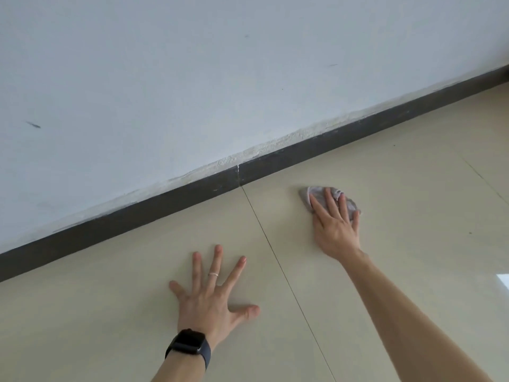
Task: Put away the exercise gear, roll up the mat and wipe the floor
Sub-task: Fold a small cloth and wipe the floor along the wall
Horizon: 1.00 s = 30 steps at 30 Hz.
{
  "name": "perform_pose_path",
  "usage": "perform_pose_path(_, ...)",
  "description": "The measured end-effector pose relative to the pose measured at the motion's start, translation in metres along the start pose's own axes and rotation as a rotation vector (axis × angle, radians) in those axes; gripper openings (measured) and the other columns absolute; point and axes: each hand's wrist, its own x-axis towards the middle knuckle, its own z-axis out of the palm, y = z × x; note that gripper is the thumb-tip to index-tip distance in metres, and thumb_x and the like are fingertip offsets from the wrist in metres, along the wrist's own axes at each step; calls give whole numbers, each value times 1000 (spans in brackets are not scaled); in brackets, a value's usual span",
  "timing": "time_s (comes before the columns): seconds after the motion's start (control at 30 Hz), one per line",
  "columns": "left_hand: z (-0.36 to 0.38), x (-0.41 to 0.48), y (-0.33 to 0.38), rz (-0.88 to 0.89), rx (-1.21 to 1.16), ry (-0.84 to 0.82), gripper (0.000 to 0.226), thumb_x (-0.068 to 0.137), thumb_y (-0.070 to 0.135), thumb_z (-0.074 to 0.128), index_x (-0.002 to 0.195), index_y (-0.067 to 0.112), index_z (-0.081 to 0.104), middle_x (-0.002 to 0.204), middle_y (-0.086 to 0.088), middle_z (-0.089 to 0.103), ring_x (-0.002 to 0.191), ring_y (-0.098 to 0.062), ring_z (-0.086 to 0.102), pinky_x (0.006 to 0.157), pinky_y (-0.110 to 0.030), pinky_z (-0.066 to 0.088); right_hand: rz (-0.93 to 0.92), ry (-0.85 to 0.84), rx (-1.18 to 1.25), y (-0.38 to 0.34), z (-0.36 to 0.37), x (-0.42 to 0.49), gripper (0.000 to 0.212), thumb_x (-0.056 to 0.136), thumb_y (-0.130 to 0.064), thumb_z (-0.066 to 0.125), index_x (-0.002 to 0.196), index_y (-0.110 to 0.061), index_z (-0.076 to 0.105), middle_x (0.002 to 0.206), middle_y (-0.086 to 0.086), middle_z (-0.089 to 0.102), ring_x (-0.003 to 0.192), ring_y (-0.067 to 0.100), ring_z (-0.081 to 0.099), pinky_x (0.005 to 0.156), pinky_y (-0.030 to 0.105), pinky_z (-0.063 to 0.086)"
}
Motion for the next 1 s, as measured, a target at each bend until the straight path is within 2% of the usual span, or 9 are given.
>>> perform_pose_path(0.1, -4, -4, 4, 3, 24, -51, 97, 67, 99, 21, 143, 58, -23, 159, 4, -33, 147, -41, -22, 100, -78, 20, -41, -42, 47, -15, 20, -65, 54, 99, -35, 22, 150, -51, 15, 165, -9, -6, 150, 25, -14, 117, 59, -5)
perform_pose_path(0.2, -15, -4, 6, -24, -10, -133, 97, 68, 98, 24, 140, 60, -27, 154, 8, -42, 144, -37, -32, 104, -77, 13, -155, -69, 51, -36, 49, -147, 63, 96, -31, 31, 150, -53, 7, 163, -13, -13, 148, 21, -23, 117, 55, -10)
perform_pose_path(0.37, -16, -16, 7, 8, -69, -193, 96, 72, 90, 41, 146, 59, -12, 159, 10, -33, 146, -38, -28, 105, -77, 14, -151, -83, 59, -60, 73, -242, 78, 93, -19, 33, 147, -59, -7, 158, -21, -20, 145, 14, -30, 119, 51, -11)
perform_pose_path(0.47, -18, -45, -17, 93, -105, -218, 76, 84, 75, 45, 149, 57, 10, 163, 12, -20, 150, -32, -18, 110, -71, 17, -167, -95, 32, -63, 84, -274, 91, 83, -10, 39, 148, -57, -4, 160, -20, -13, 149, 15, -21, 120, 52, -3)
perform_pose_path(0.53, -9, -78, -50, 120, -70, -175, 63, 93, 60, 42, 150, 52, 17, 166, 8, -9, 152, -30, -8, 113, -64, 18, -161, -90, 38, -72, 92, -298, 95, 77, -5, 40, 151, -52, 5, 162, -17, -1, 151, 18, -11, 119, 54, 6)
perform_pose_path(0.63, 19, -145, -116, 73, -42, -56, 61, 92, 43, 49, 150, 45, 28, 166, -2, 11, 149, -37, 15, 110, -60, 28, -245, -51, 27, -97, 105, -334, 86, 74, -2, 32, 152, -38, 28, 161, -10, 21, 151, 26, 11, 117, 55, 21)
perform_pose_path(0.73, 47, -212, -185, -28, -62, 3, 61, 85, 35, 62, 143, 38, 46, 159, -6, 32, 141, -39, 36, 102, -62, 40, -428, -105, -12, -136, 123, -381, 82, 72, 0, 31, 148, -30, 42, 158, -6, 33, 147, 30, 26, 114, 53, 22)
perform_pose_path(0.9, 63, -309, -257, -199, -137, -97, 56, 90, 29, 54, 145, 37, 42, 161, -2, 27, 145, -29, 29, 105, -52, 37, -778, -410, -20, -225, 146, -450, 75, 72, 5, 37, 137, -27, 57, 149, -7, 47, 139, 25, 42, 112, 41, 33)
perform_pose_path(1.0, 35, -367, -285, -263, -146, -332, 55, 94, 26, 44, 147, 36, 35, 159, 1, 29, 145, -22, 26, 108, -42, 34, -718, -733, 39, -276, 109, -456, 75, 75, 12, 36, 133, -30, 59, 146, -16, 48, 134, 15, 45, 107, 25, 39)
